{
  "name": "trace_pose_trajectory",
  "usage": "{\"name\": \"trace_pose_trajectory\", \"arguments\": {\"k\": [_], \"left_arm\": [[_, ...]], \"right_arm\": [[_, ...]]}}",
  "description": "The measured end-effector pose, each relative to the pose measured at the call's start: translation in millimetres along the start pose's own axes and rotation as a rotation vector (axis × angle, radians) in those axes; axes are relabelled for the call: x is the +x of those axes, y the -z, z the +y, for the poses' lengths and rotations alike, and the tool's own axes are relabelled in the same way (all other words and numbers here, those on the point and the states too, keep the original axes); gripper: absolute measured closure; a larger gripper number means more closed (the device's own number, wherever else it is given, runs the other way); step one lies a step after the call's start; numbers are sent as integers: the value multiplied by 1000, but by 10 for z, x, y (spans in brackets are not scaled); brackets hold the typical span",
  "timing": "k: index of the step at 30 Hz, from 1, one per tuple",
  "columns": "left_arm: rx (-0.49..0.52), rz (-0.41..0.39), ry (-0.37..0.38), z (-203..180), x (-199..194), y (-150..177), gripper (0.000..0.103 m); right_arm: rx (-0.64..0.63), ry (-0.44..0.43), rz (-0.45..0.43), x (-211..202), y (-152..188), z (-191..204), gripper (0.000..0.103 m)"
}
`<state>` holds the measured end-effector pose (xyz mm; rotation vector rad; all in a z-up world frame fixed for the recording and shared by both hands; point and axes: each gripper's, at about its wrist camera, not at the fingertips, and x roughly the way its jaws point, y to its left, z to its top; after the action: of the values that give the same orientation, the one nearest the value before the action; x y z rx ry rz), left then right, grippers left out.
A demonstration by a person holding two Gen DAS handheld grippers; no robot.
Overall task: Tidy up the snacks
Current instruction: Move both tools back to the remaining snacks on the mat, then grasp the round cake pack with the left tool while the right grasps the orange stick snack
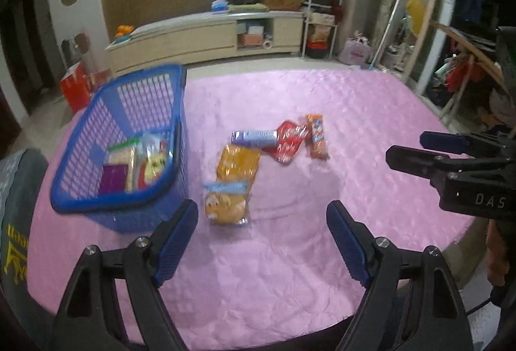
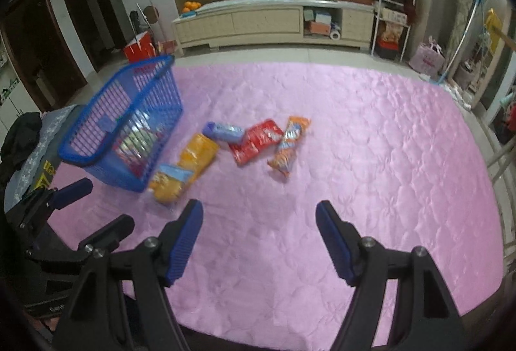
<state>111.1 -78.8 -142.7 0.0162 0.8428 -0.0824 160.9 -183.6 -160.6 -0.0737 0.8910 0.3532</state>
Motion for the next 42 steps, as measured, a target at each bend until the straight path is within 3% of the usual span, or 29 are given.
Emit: {"name": "trace_pose_trajectory", "arguments": {"k": [12,25,29,34,42], "left_arm": [[-76,74,-126,63,792,236,23],[-87,113,-172,273,1396,65,23],[-113,183,-154,357,1524,88,27],[-117,192,-115,384,1477,156,51],[-127,173,-42,302,1260,202,51]], "right_arm": [[-15,34,75,756,238,-130,27],[-18,11,83,991,181,-143,27],[-4,3,87,975,180,-171,27],[35,-9,97,964,173,-235,27],[90,-9,101,904,98,-369,27]]}}
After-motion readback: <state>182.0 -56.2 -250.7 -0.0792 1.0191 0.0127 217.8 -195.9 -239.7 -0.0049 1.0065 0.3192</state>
